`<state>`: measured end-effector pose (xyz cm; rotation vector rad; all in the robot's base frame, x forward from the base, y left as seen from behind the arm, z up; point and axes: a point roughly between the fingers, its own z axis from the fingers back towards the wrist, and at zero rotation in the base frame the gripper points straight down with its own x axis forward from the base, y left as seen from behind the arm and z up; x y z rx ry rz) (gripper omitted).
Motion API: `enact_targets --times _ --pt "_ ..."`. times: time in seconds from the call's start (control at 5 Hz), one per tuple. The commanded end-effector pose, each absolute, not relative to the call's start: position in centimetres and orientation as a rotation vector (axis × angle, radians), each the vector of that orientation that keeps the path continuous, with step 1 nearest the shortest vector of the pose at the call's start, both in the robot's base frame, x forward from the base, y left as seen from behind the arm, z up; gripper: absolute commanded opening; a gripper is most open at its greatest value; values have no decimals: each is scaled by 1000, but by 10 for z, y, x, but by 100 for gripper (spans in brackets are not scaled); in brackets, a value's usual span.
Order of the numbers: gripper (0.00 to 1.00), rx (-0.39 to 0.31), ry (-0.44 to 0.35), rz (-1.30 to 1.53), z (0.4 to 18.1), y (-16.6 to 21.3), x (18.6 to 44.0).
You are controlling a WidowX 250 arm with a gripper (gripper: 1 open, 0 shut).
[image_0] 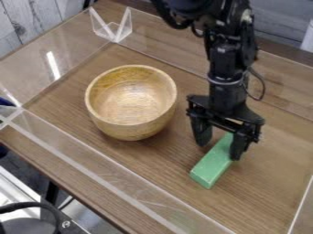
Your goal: Put the green block in the brown bowl
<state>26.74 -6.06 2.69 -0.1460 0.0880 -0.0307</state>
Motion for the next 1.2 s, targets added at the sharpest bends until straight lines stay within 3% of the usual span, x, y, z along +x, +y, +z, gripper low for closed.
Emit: enact_targets --times 0.0,0.6,1.0 --pt "0 -147 50 -35 34 -62 275" --pt "0 -159 24 -45 67 -55 275" --pt "0 -170 -47 -24 116 -40 284"
